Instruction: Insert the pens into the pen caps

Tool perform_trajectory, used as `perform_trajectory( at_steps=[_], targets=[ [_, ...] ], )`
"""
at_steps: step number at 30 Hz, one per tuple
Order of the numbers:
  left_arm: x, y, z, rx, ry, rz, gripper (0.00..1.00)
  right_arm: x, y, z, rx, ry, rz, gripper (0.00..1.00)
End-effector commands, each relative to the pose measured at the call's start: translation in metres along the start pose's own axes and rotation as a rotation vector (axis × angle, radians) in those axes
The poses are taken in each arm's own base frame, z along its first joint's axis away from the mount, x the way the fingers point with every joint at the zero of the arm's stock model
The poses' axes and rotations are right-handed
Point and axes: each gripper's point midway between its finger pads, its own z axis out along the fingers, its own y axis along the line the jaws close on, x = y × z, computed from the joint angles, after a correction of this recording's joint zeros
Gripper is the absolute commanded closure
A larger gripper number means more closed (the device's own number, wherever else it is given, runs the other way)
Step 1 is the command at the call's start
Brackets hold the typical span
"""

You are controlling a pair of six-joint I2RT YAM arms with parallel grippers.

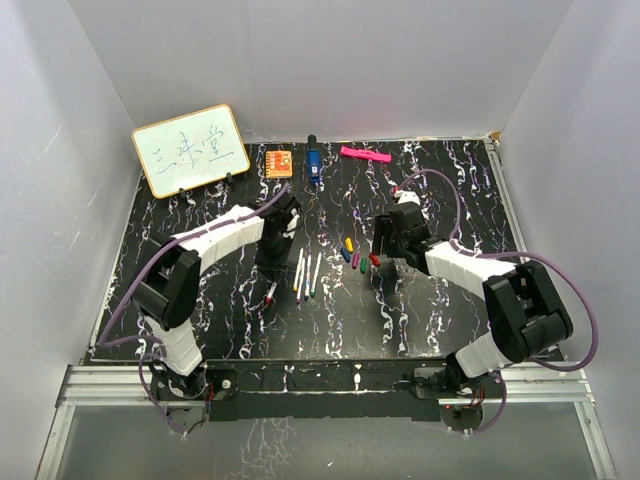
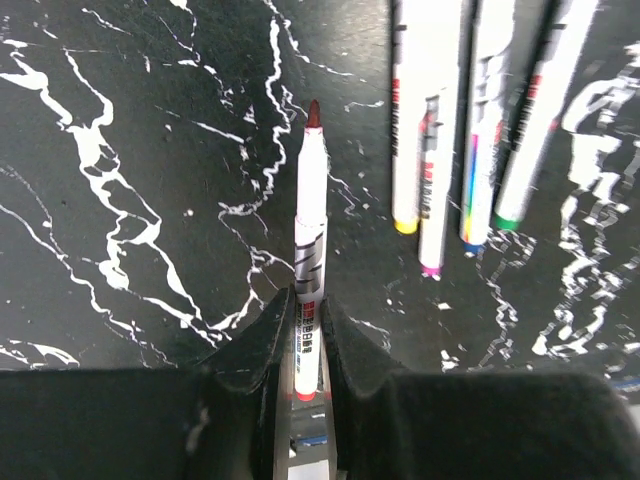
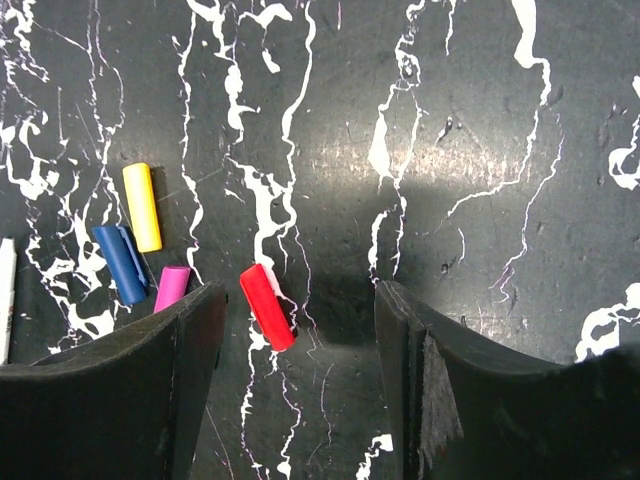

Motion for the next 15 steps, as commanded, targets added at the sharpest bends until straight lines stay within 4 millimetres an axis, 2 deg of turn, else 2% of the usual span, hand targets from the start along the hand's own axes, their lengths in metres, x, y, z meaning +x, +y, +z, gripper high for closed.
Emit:
perform_trajectory(
  at_steps=[1,4,7,15],
  targets=[
    [-0.008,-0.018,-0.046,0.099,-0.085,0.018,1.0,-0.01,0.011,0.002,-0.013,-0.007,-0.021,0.42],
    [-0.017,-0.026,-0.058,0.145,-0.136,0.02,1.0,-0.004,0.015,0.004,-0.012,0.015,-0.039,0.42],
    [-0.025,-0.031,-0.067,0.169,-0.177,0.021,1.0,0.0,0.018,0.006,-0.011,0.028,-0.055,0.48],
    [-0.038,-0.039,-0.073,0.202,-0.229,0.009,1.0,0.008,0.019,0.008,0.009,0.048,-0.083,0.5]
  ],
)
